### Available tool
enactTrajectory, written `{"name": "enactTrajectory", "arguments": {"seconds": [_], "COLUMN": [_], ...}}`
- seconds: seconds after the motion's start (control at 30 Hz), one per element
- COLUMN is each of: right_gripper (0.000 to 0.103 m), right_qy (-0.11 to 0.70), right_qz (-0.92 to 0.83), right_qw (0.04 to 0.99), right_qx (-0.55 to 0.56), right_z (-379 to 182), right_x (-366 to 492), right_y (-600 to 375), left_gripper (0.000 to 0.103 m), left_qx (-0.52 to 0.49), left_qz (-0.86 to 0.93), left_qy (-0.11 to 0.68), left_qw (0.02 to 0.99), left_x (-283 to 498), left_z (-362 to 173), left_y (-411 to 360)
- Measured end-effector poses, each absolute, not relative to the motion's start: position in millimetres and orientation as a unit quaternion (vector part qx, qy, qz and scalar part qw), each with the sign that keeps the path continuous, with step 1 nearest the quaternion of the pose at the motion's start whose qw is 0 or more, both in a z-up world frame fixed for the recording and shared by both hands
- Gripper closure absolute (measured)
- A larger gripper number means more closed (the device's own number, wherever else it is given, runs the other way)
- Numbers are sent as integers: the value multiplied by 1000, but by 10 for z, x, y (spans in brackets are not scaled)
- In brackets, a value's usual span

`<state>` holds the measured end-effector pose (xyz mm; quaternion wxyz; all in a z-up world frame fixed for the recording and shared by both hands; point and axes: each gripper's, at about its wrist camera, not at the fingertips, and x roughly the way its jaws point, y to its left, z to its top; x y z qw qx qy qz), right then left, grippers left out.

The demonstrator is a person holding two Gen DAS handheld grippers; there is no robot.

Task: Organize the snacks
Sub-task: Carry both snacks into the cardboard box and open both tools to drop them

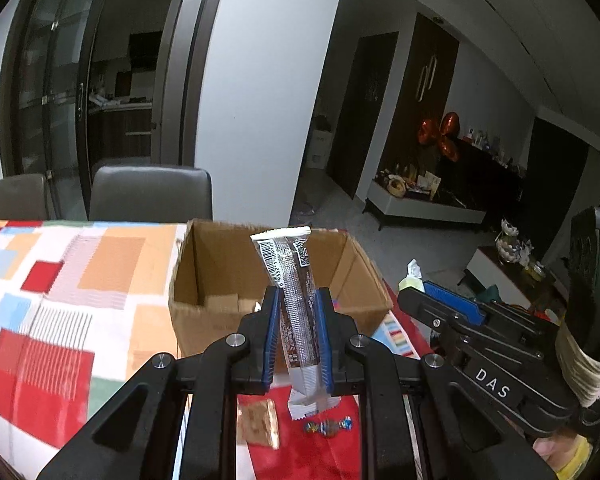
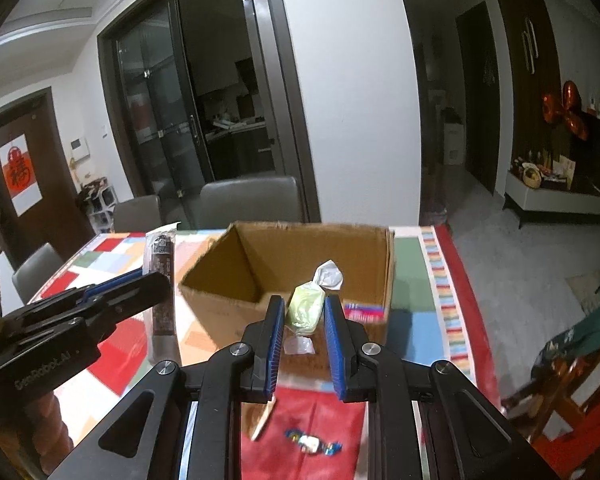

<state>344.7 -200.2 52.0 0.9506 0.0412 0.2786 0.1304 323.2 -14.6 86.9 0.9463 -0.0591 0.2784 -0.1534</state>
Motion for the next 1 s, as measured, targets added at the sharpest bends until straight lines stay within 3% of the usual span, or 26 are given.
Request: {"name": "enactTrajectory", "arguments": {"seconds": [0.6,0.63,0.7,0.73,0.8,1.0], "right_gripper": [81,81,77,67,62,62], "right_qy": [298,301,305,308,305,307], "right_qz": [121,119,110,105,100,109], "right_qw": [947,946,946,945,947,945], "right_qx": [12,12,9,7,5,8], "right_z": [478,454,426,402,374,342], "right_x": [4185,4206,4235,4239,4203,3996], "right_y": [-1793,-1784,-1768,-1773,-1802,-1867], "left_gripper": [84,82,65,52,50,49], "left_qx": [-37,-32,-19,-13,-10,-12], "left_qz": [-125,-123,-113,-105,-99,-107], "left_qy": [292,297,303,302,293,287], "left_qw": [947,946,946,947,951,952], "left_x": [4277,4332,4379,4369,4305,3901], "left_z": [860,836,806,797,799,749], "left_y": [-229,-250,-296,-296,-278,-226]}}
